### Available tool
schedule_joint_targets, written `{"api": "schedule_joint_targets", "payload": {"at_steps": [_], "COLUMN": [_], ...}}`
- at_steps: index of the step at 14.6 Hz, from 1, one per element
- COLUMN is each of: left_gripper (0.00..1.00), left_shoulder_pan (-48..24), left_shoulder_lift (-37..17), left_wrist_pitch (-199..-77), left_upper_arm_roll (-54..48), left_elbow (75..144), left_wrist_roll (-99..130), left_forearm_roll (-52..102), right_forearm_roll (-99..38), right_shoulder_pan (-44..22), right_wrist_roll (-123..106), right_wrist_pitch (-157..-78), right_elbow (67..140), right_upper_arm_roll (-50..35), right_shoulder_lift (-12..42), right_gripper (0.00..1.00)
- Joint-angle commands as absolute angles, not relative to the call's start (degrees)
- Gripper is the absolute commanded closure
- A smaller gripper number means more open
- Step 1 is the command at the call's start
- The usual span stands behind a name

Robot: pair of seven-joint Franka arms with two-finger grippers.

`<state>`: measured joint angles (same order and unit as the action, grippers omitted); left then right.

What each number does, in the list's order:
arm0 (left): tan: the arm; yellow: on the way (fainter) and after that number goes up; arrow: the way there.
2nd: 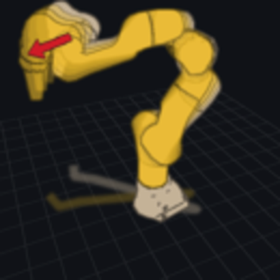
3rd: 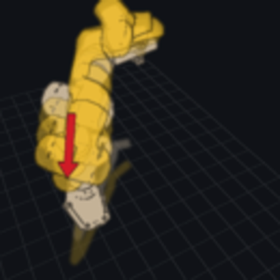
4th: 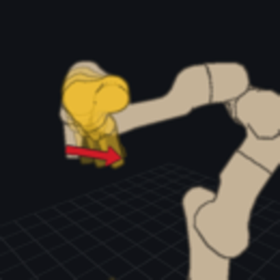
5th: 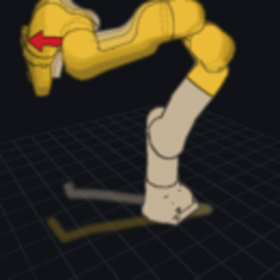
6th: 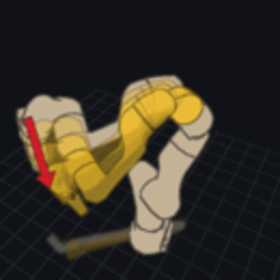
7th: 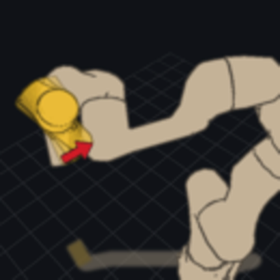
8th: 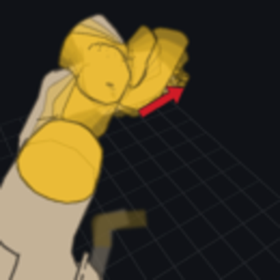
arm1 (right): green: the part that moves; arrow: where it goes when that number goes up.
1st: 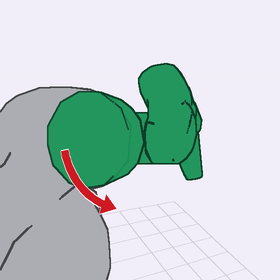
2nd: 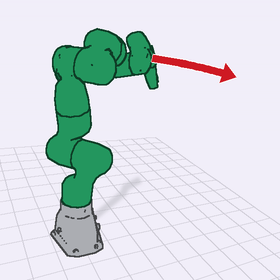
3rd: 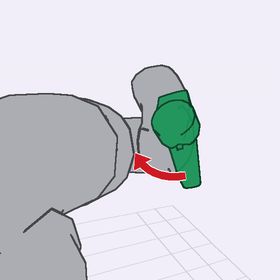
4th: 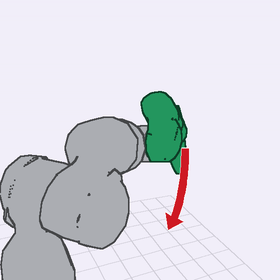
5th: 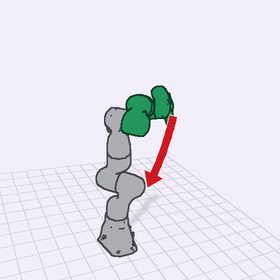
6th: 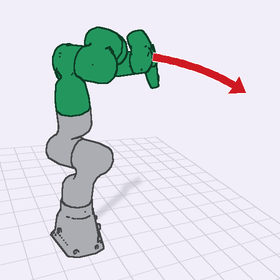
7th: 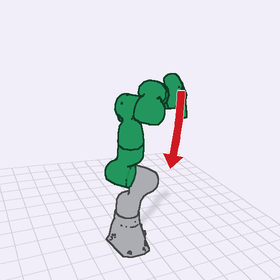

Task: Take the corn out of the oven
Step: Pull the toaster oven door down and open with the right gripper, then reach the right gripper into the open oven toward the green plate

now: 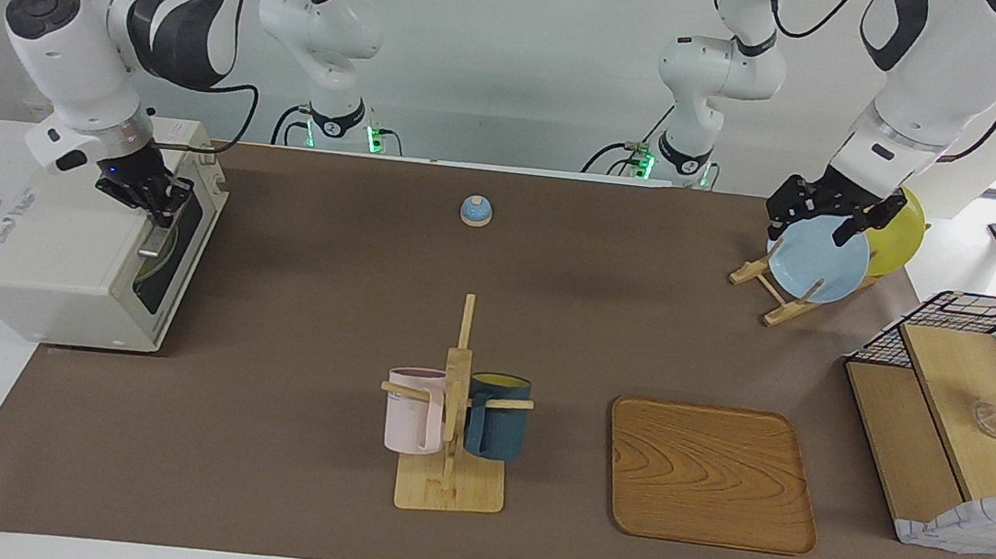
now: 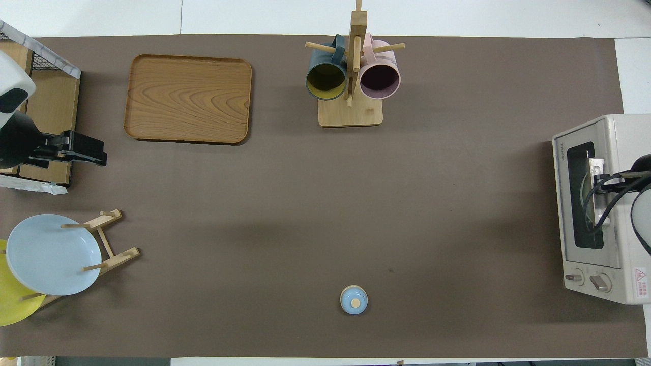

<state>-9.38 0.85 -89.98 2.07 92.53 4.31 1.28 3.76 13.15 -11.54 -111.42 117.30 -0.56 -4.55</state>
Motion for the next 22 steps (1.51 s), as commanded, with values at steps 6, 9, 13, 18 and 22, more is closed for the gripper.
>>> {"api": "schedule_joint_targets", "payload": {"at_steps": [6, 9, 13, 18, 22], "left_gripper": [0.00, 0.00, 0.00, 0.00, 0.00], "left_shoulder_pan": [-9.0, -9.0, -9.0, -9.0, -9.0], "left_shoulder_lift": [1.1, 1.1, 1.1, 1.1, 1.1], "left_wrist_pitch": [-88.9, -88.9, -88.9, -88.9, -88.8], "left_upper_arm_roll": [1.7, 1.7, 1.7, 1.7, 1.7], "left_elbow": [92.0, 92.1, 92.0, 92.0, 92.1], "left_wrist_roll": [4.2, 4.2, 4.2, 4.2, 4.3], "left_forearm_roll": [0.1, 0.1, 0.1, 0.1, 0.1], "right_forearm_roll": [3.3, 3.3, 3.3, 3.3, 3.3], "right_shoulder_pan": [11.1, 8.6, 8.0, 6.3, 4.6], "right_wrist_roll": [-11.9, -10.9, -11.3, -10.9, -8.9], "right_wrist_pitch": [-114.6, -119.0, -123.0, -129.4, -133.9], "right_elbow": [120.7, 121.8, 123.6, 125.2, 128.0], "right_upper_arm_roll": [-1.0, -1.0, -1.1, -1.1, -1.1], "right_shoulder_lift": [-4.0, -2.8, -0.4, 2.9, 3.2], "right_gripper": [1.00, 1.00, 1.00, 1.00, 1.00]}}
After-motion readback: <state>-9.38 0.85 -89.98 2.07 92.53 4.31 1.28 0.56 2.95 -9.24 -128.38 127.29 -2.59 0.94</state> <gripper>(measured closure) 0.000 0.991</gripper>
